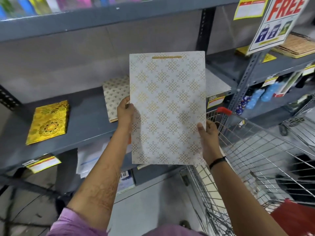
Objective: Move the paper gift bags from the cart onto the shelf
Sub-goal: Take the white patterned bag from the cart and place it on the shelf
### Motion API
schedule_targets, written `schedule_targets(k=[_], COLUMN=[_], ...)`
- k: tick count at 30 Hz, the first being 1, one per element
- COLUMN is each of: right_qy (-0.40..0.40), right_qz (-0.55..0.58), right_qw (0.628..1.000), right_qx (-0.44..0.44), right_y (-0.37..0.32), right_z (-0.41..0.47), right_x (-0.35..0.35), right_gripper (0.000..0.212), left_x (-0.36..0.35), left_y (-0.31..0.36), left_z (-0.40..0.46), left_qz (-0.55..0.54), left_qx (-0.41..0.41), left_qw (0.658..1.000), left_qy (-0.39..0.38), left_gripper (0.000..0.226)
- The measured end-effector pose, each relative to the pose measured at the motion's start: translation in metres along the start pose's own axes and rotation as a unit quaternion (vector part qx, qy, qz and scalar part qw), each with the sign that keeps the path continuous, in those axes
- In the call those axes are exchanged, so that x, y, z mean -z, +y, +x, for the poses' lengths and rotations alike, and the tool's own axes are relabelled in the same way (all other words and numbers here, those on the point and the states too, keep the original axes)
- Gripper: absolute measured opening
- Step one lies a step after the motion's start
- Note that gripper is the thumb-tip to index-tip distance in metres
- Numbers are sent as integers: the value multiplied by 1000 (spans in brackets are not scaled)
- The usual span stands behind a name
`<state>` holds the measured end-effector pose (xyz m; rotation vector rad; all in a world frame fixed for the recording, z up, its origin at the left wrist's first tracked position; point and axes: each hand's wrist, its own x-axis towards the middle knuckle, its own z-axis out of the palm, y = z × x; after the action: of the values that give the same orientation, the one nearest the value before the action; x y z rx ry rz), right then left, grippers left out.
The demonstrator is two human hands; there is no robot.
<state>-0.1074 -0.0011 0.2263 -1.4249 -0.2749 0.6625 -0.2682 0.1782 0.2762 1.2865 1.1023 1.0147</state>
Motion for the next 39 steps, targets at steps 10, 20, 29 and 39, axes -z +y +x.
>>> schedule_targets(k=[10,20,29,39], right_qy=[3,79,171,181], right_qz=[-30,-133,-299,-369], right_qw=[1000,983,927,903], right_qx=[8,97,151,127], right_y=[-13,-73,-103,-83], right_z=[30,159,326,385], right_x=[7,6,-6,-8], right_gripper=[20,25,25,30], left_x=[-27,-98,-203,-248], left_y=[2,8,-15,-60], left_z=[12,63,148,204], left_qz=[-14,-27,102,205], left_qx=[9,-23,-91,-93], left_qw=[999,996,990,974], left_qy=[31,86,21,-10], left_gripper=[40,47,49,45])
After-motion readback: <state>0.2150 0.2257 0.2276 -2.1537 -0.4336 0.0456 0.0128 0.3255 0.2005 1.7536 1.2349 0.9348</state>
